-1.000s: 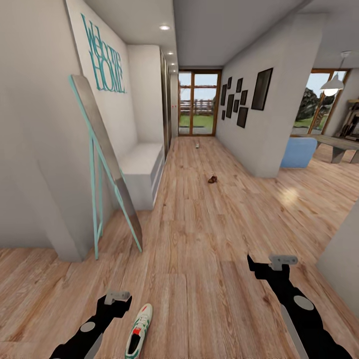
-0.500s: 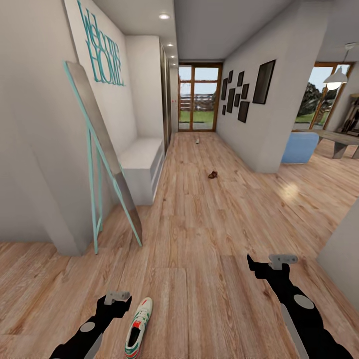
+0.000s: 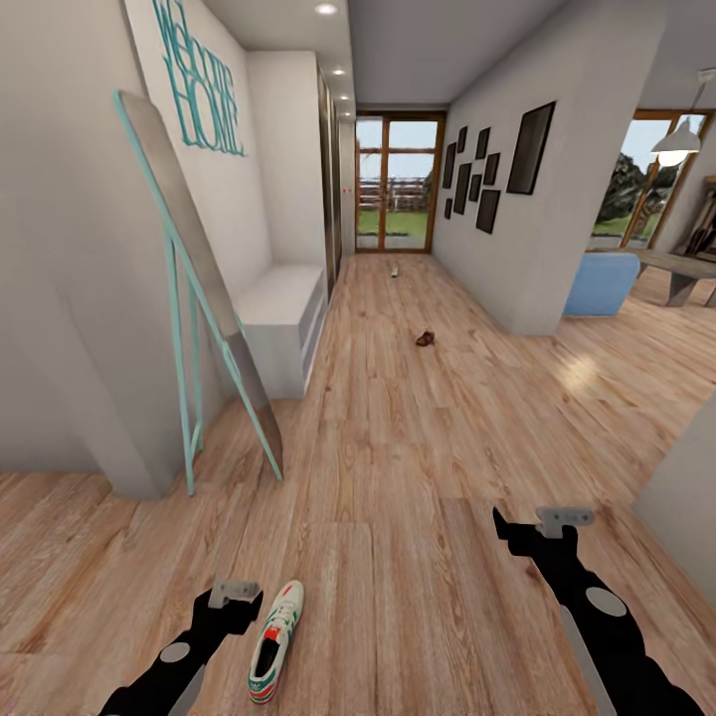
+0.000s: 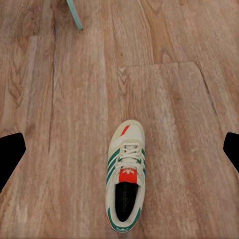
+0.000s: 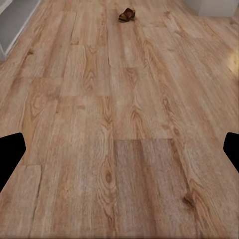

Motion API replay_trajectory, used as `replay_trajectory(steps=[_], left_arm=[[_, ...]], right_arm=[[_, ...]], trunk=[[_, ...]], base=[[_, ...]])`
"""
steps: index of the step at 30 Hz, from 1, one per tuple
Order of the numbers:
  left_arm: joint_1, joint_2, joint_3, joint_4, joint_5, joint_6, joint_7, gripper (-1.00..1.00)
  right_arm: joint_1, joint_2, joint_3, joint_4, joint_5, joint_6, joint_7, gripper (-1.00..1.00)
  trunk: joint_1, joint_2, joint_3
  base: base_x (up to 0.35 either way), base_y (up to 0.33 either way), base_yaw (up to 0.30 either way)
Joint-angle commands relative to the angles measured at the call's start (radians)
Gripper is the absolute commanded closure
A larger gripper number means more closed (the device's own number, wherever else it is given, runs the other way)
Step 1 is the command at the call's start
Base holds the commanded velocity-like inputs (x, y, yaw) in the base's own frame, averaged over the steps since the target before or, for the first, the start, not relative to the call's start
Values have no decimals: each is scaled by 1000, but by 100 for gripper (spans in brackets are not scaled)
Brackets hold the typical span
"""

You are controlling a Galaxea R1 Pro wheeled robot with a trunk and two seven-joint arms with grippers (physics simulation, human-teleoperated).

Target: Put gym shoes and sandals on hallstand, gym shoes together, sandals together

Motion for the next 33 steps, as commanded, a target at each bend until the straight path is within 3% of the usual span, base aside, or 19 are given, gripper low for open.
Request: replay_trajectory(steps=[1,33], left_arm=[[-1,0,3,1,-7,-4,-3,-100],[-1,0,2,2,-7,-4,-3,-100]], right_arm=[[0,0,0,-1,-6,5,0,-100],[0,0,0,-2,-7,5,0,-100]], trunk=[[4,-8,-6],[126,-232,-122]], base=[[0,0,0],[0,0,0]])
